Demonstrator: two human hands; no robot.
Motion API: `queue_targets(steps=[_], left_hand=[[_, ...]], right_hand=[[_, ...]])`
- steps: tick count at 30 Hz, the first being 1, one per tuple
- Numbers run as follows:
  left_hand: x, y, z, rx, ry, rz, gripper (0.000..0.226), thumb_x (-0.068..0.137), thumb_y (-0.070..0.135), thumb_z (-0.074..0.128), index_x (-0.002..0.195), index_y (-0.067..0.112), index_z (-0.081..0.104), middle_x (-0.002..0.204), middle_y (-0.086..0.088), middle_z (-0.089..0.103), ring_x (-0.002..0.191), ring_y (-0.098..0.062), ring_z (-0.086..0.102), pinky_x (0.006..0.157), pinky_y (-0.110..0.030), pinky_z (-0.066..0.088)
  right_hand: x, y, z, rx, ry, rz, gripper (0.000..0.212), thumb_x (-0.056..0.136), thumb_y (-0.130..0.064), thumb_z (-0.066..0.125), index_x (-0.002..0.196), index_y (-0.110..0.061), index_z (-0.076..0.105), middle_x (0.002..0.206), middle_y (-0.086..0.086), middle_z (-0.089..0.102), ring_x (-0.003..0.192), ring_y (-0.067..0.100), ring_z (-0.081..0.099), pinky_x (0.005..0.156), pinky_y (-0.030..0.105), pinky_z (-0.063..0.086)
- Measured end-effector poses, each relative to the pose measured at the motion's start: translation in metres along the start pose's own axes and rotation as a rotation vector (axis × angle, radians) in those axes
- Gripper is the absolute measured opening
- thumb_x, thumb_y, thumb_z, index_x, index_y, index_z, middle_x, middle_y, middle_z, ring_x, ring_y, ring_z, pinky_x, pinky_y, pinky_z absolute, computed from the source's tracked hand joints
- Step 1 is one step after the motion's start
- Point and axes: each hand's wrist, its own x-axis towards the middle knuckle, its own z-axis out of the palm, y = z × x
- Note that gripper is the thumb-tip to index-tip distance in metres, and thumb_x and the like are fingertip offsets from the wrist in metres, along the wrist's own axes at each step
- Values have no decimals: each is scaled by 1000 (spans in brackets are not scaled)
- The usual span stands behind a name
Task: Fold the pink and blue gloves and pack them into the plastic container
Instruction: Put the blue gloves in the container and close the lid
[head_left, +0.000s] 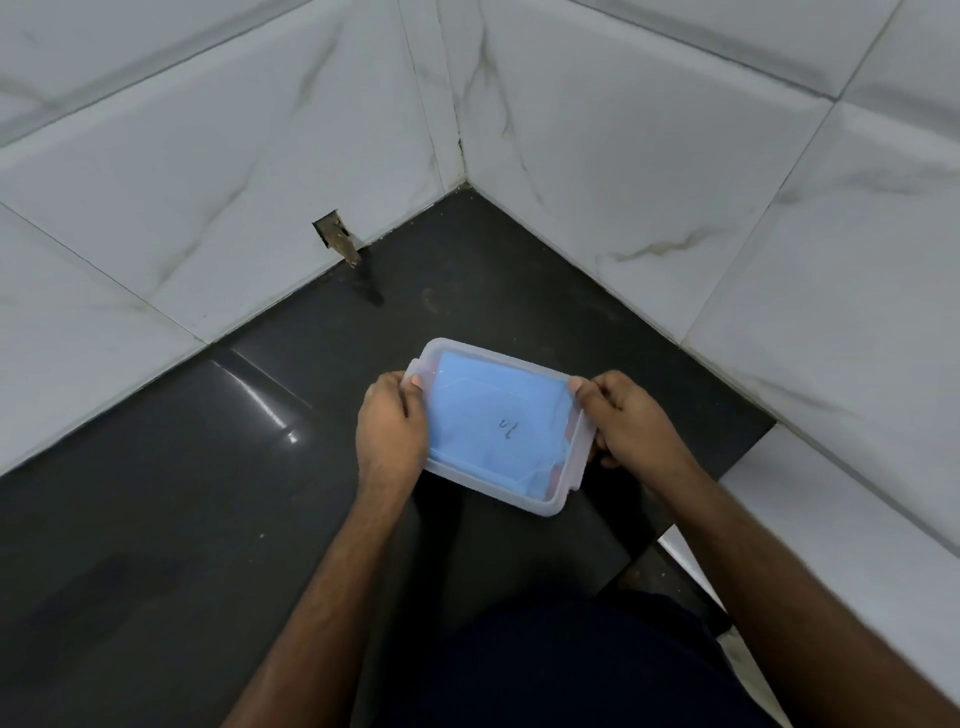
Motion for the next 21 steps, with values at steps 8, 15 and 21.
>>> queue_targets(steps=[8, 15, 21], left_hand=[[-53, -6, -3, -237, 317, -148, 35, 111, 18, 38, 140, 6, 52, 134, -10, 57, 123, -24, 54, 106, -40, 44], [-87, -41, -28, -234, 402, -228, 46, 112, 18, 33, 157, 12, 36, 128, -2, 44, 113, -14, 47, 97, -27, 35], [-74, -76, -66, -161, 532, -315, 44, 108, 10, 34, 151, 9, 44, 120, -14, 50, 106, -19, 49, 90, -23, 35]], right_hand=[[39, -48, 23, -293, 21, -168, 50, 103, -65, 29, 99, -23, 55, 91, -1, 67, 82, 18, 65, 82, 47, 56], [58, -95, 86, -458, -41, -368, 49, 107, -53, 29, 98, -13, 56, 96, 6, 67, 84, 23, 62, 74, 39, 49], [66, -135, 157, -488, -127, -473, 52, 107, -50, 29, 110, -9, 60, 110, 13, 65, 97, 31, 61, 78, 39, 46]])
